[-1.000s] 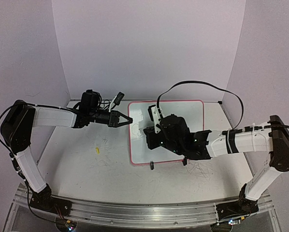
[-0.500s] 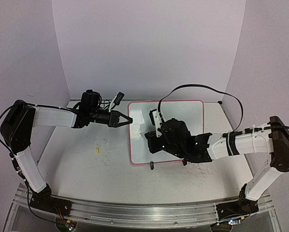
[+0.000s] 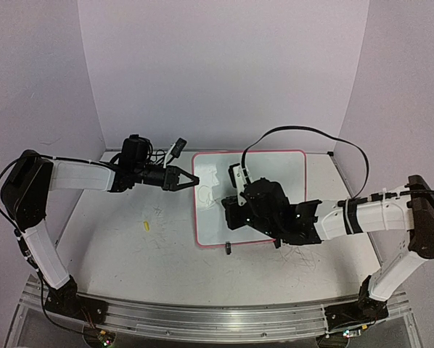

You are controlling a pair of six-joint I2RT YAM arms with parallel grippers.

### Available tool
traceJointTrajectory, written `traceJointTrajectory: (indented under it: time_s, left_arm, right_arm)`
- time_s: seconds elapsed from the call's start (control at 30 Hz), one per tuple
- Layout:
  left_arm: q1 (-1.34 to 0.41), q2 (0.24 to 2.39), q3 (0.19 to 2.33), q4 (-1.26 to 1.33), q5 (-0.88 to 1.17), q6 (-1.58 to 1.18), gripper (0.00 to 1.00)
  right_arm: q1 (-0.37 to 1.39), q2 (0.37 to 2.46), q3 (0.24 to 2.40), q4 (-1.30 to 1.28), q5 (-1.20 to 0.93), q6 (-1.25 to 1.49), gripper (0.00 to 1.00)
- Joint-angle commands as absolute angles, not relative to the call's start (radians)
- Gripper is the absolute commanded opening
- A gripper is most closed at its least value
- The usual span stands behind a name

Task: Write a sentence on the whiteboard
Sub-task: Write a sentence at the center of the board.

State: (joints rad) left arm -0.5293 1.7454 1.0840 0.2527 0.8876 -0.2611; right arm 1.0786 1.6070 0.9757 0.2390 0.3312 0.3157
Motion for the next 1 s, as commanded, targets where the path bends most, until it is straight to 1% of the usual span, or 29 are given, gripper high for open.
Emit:
traceJointTrajectory:
  time_s: [0.0,0.83,0.97]
  left_arm:
    - [-0.537,1.705,1.078,0.272,0.847,-0.242,0.0]
    - [-0.538,1.702,1.078,0.272,0.847,-0.241,0.0]
    - [-0.538,1.701,1.077,0.272,0.844,-0.24,0.0]
  right_arm:
    - [1.072,1.606,1.027,0.274,0.399,0.305,0.0]
    - [1.07,1.666,1.081,0.277,0.341,0.285,0.0]
    - [1.07,1.626,1.055,0.283,0.324,0.284,0.0]
